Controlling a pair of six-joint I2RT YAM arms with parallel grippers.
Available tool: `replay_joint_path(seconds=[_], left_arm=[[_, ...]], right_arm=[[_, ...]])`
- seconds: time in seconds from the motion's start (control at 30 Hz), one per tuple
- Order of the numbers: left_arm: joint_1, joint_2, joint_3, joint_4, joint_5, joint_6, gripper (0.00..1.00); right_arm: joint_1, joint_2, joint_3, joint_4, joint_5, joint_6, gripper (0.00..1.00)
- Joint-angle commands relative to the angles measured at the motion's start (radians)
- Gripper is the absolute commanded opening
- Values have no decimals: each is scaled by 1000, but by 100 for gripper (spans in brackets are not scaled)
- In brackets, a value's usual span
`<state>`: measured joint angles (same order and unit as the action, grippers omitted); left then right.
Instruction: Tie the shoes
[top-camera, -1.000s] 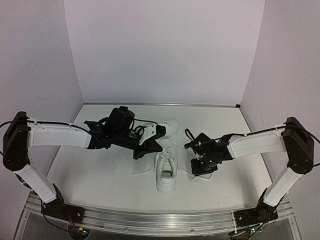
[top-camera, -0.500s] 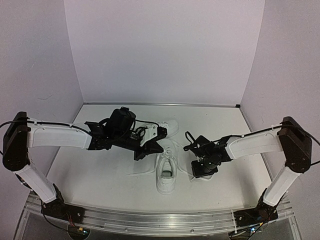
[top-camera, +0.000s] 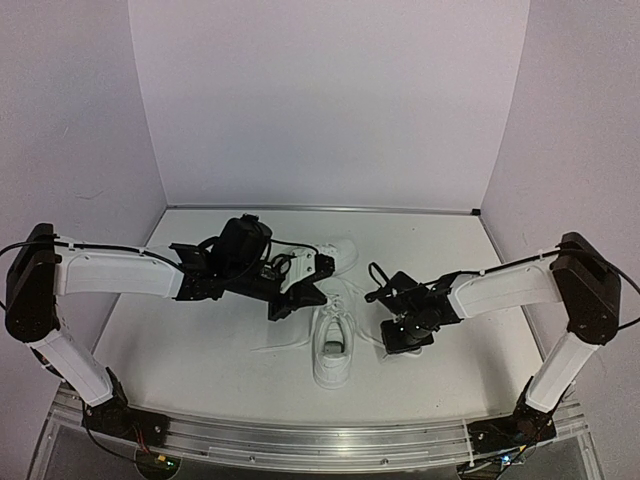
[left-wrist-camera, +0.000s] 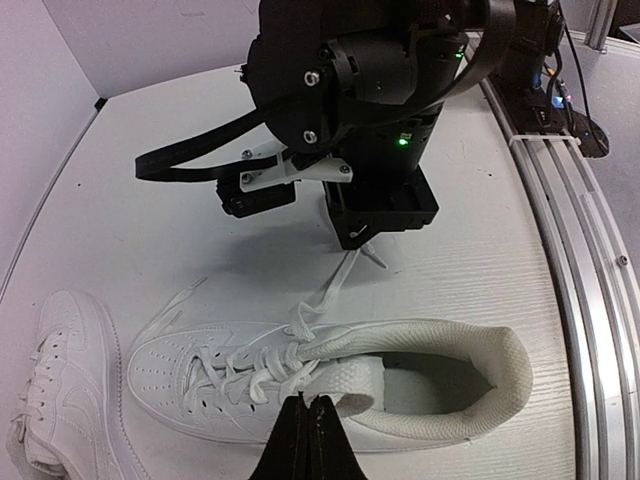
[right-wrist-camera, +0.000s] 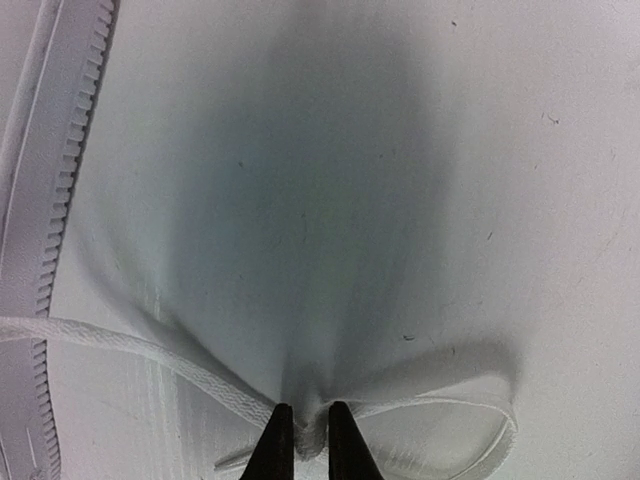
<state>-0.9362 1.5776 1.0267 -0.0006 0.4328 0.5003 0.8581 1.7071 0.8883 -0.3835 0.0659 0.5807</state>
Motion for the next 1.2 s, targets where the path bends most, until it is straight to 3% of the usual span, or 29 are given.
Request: replay_joint_path(seconds=[0.0, 0.43, 0.6, 0.73, 0.93, 1.17], left_arm=[[-4, -17, 38, 10, -7, 13, 0], [-7, -58, 7, 23, -27, 17, 0], [-58, -102, -18, 23, -116, 85, 0], [-124, -137, -36, 8, -200, 155, 0], [-213, -181, -78, 10, -327, 243, 0], [-297, -156, -65, -63, -426, 310, 0]], right_arm=[[0, -46, 15, -16, 1, 2, 5], [-19, -318, 64, -32, 84, -3, 0], [-25, -382, 222, -28, 102, -87, 0], [-26, -307, 443, -28, 15, -181, 0], [-17, -71, 720, -15, -229, -223, 0], [88, 147, 960, -5, -375, -225, 0]])
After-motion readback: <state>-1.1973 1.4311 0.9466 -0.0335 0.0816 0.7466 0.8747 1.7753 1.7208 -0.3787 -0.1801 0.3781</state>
